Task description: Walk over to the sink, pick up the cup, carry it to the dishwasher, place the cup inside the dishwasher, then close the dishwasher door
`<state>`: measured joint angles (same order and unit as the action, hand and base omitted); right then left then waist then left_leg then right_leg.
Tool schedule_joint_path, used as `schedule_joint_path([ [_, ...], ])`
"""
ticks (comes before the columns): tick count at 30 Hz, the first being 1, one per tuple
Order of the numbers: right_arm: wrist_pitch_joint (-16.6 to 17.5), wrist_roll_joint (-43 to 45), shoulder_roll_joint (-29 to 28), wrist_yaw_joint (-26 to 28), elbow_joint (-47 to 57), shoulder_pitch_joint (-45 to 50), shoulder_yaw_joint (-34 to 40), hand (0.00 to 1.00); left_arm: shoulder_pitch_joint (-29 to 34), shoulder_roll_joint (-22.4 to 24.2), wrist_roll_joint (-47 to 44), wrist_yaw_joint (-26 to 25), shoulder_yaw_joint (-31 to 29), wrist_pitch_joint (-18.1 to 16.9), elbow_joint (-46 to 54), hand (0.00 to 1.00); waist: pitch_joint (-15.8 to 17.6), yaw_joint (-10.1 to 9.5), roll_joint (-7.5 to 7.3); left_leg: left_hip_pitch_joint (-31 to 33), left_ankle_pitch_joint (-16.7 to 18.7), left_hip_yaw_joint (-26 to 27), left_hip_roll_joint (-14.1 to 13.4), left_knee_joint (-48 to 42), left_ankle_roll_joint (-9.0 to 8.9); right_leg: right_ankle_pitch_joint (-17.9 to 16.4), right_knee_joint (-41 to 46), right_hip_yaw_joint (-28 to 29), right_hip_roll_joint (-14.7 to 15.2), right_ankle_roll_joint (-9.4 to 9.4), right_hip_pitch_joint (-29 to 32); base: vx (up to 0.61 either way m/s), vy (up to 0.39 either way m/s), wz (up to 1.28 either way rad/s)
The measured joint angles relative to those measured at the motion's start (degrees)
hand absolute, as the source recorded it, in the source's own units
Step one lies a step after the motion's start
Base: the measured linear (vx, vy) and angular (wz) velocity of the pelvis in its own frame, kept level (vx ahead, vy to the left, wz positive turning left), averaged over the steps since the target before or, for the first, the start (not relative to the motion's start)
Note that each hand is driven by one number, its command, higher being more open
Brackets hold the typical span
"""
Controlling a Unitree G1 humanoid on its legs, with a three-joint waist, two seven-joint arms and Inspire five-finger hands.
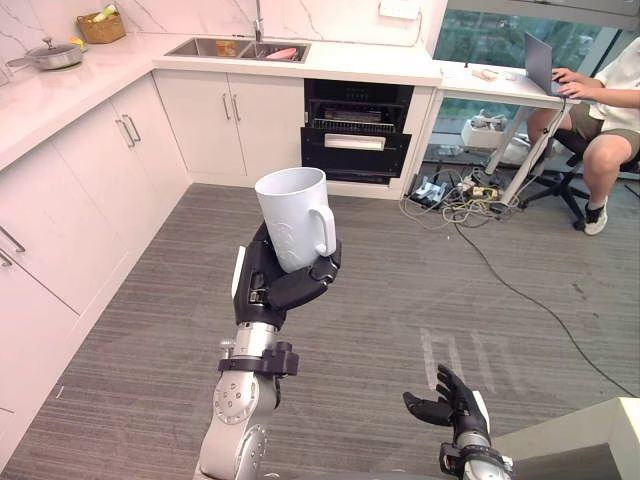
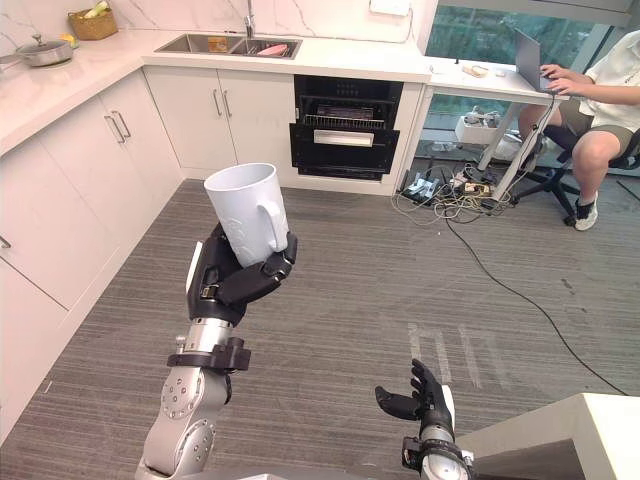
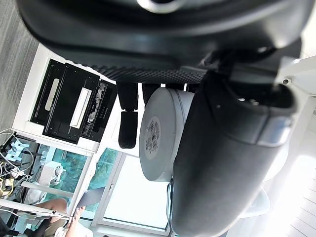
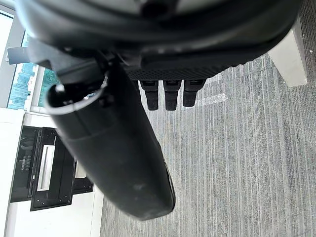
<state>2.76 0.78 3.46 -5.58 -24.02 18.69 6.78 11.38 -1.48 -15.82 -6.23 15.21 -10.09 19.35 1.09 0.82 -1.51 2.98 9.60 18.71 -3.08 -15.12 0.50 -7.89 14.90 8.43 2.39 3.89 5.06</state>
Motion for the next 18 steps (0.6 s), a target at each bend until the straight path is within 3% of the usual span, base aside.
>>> schedule_joint_path([
  [8, -0.01, 0.21, -1.89, 0.03, -0.23, 2.24, -0.14, 0.9, -0.83, 0.88, 0.01, -0.05, 0.07, -0.04, -6.27, 0.3, -0.23, 0.15, -0.25, -1.79, 0.18, 1.48, -1.19, -0.04, -0.5, -0.49, 0.23, -0.7, -0.54, -0.62, -0.82, 0.01, -0.028, -0.09],
  [13, -0.19, 1.99, -0.68, -0.65, -6.06, 1.15, -0.81, 0.9, -0.88, 0.69, -0.02, -2.0, -0.65, 1.4, -13.35, 0.3, -0.01, 0.25, -0.17, 0.68, 3.55, 0.67, -4.53, -5.73, -2.99, -2.11, 1.23, -7.18, -0.58, -1.91, -0.6, -0.02, -0.074, 0.08],
  [15, -0.22, 2.11, 0.53, -1.36, -6.83, -0.21, -0.84, 0.9, -0.88, 0.46, -0.05, -2.88, -1.54, 1.68, -13.5, 0.3, 0.45, 0.3, -0.24, 2.32, 5.0, 0.76, -5.04, -8.05, -2.6, -3.69, 3.66, -7.7, -0.4, -1.84, 0.78, 0.03, -0.02, 0.18],
  [18, -0.21, 1.82, 2.64, -2.53, -6.95, -2.66, -0.3, 0.9, -0.75, 0.87, -0.05, -3.86, -3.48, 1.68, -13.08, 0.3, 1.45, 0.78, -0.99, 3.95, 8.76, 0.48, -2.95, -12.55, 0.68, -9.37, 11.95, -9.2, 2.82, -0.54, 3.7, 0.08, 0.078, 0.42],
])
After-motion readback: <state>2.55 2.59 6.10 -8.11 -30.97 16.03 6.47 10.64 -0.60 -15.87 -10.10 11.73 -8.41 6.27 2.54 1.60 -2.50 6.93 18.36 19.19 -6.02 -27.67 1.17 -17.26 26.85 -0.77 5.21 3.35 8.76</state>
